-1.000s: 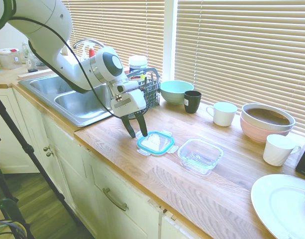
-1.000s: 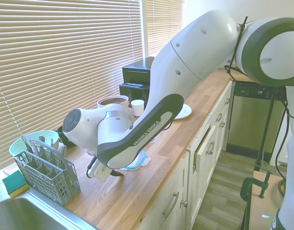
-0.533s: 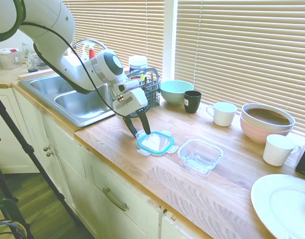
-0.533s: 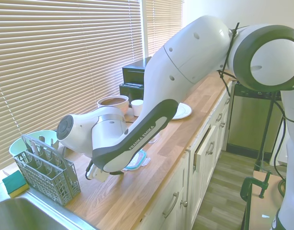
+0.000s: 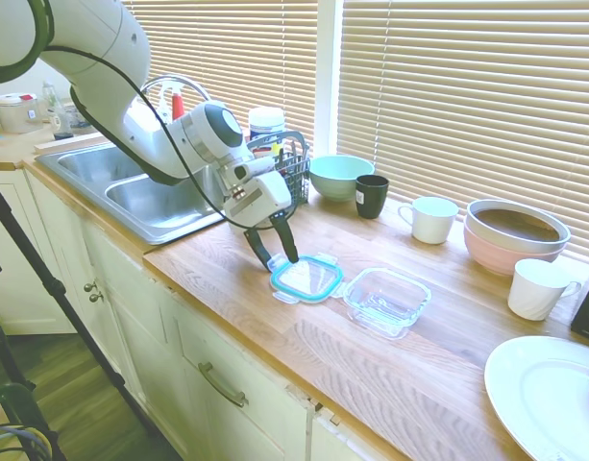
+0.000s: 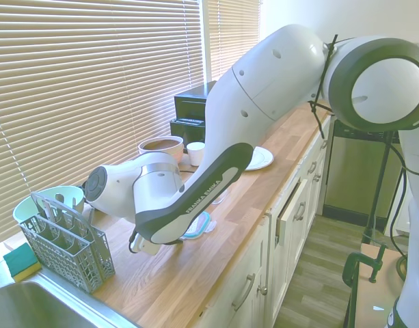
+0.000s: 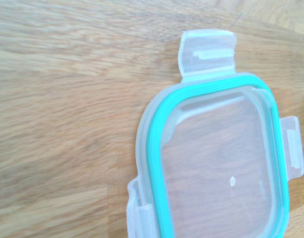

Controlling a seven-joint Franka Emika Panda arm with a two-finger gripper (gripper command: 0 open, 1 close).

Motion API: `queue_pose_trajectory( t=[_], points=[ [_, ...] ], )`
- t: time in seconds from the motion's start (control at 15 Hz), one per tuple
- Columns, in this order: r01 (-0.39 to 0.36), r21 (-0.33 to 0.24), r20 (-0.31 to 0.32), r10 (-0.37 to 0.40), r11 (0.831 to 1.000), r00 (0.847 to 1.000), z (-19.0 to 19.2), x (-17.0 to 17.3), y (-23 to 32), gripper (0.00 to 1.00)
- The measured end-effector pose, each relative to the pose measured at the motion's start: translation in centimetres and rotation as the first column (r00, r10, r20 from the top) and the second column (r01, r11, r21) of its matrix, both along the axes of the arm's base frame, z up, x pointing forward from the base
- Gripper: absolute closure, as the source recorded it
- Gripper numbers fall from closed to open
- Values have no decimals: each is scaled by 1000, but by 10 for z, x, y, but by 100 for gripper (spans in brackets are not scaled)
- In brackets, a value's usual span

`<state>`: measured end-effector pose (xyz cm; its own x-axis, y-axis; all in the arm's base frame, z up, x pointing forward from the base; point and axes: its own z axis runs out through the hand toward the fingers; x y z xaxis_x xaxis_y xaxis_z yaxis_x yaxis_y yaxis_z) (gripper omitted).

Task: Cover the lid of the food container

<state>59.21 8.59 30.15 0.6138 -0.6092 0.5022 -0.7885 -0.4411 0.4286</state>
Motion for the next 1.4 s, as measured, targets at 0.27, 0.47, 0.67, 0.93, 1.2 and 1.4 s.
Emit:
queue_pose_trajectory(
  t=[0.27,0.47,0.67,0.93,1.2,1.4],
  points=[
    [-8,-20,-8,7,1000,1000,-1,1,-5,100],
    [-15,-50,-17,14,999,1000,-6,2,-14,100],
    [-18,-70,-29,16,997,999,-12,6,-18,100],
    [-27,-83,-36,24,996,999,-17,10,-16,100],
    [-30,-90,-35,27,995,999,-17,11,-16,100],
    [-29,-111,-34,25,993,999,-12,13,-18,100]
  ],
)
